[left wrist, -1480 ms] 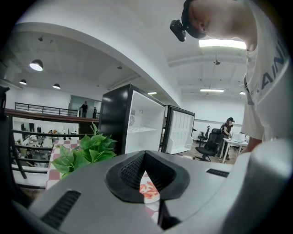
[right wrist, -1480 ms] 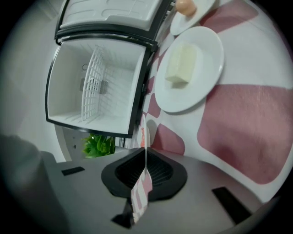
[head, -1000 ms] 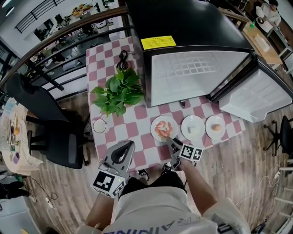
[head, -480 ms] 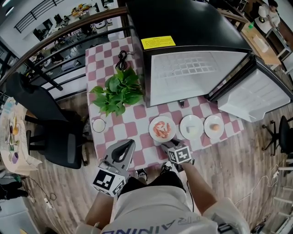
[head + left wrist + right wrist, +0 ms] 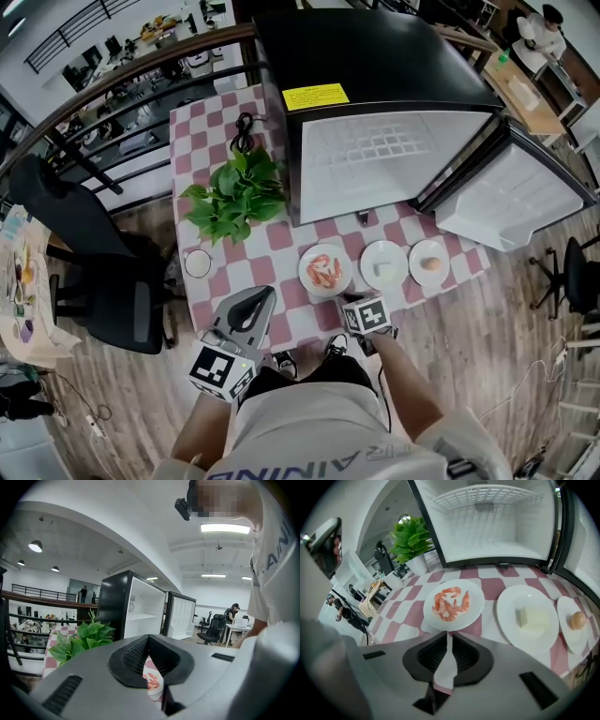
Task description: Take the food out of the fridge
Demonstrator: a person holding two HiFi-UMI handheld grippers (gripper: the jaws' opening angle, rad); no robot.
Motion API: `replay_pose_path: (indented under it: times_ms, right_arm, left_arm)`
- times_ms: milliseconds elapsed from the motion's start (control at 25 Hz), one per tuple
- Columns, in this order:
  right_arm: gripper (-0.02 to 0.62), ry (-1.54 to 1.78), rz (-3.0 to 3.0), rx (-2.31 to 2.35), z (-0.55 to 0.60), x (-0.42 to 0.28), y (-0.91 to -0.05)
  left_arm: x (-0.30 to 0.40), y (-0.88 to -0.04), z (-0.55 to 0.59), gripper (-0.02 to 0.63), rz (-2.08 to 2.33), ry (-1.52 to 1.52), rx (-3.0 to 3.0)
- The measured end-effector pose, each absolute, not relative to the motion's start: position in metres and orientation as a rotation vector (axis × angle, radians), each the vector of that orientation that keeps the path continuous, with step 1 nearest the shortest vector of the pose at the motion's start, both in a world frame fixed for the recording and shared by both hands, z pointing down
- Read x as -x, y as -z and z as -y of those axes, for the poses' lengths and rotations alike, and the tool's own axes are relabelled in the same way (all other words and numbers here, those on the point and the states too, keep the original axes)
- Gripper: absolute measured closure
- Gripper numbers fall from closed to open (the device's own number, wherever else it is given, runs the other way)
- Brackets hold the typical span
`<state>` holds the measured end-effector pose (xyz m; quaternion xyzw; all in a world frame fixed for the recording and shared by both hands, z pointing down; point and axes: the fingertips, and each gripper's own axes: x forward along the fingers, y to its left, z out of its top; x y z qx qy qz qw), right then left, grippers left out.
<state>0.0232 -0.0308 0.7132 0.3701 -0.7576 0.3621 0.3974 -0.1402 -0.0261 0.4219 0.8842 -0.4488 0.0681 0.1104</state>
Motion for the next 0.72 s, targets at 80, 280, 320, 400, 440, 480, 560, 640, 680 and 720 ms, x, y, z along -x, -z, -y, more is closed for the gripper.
replay_pose_path:
  times_ms: [80, 280, 320, 400, 440, 480, 560, 640, 680, 720]
  right_arm:
    - [0.555, -0.915, 1.951, -0.967, 0.035, -0.029, -0.702]
    - [0.571, -0.891, 2.067, -1.033, 0.043, -0.038, -0.664]
    - [0.574, -0.886, 2.099, -1.052, 0.045, -0.039, -0.654]
    - [0.574, -0.875, 2.169, -1.092, 0.048, -0.041, -0.634]
    - [0.574, -0.869, 2.202, -1.116, 0.050, -0.042, -0.623]
    - [0.574, -0.864, 2.235, -1.142, 0.053, -0.043, -0.611]
    - [0.575, -0.847, 2.302, -1.198, 0.058, -0.045, -0.585]
    - [0.575, -0.807, 2.363, -1.245, 0.062, -0.047, -0.559]
    - [0.575, -0.784, 2.392, -1.262, 0.064, -0.047, -0.546]
    - [0.575, -0.764, 2.422, -1.274, 0.065, -0.048, -0.532]
  left_arm:
    - [0.135, -0.419, 0.028, 0.600, 1.303, -0.190, -2.614]
    - [0.116, -0.407, 0.033, 0.600, 1.248, -0.164, -2.670]
    - [0.112, -0.405, 0.034, 0.600, 1.236, -0.163, -2.680]
    - [0.104, -0.403, 0.034, 0.600, 1.215, -0.166, -2.697]
    - [0.101, -0.401, 0.034, 0.600, 1.206, -0.169, -2.705]
    - [0.098, -0.400, 0.035, 0.600, 1.198, -0.171, -2.714]
    - [0.093, -0.395, 0.037, 0.600, 1.186, -0.165, -2.734]
    - [0.088, -0.389, 0.039, 0.600, 1.177, -0.149, -2.753]
    - [0.085, -0.386, 0.040, 0.600, 1.173, -0.143, -2.763]
    - [0.082, -0.383, 0.041, 0.600, 1.170, -0.139, -2.775]
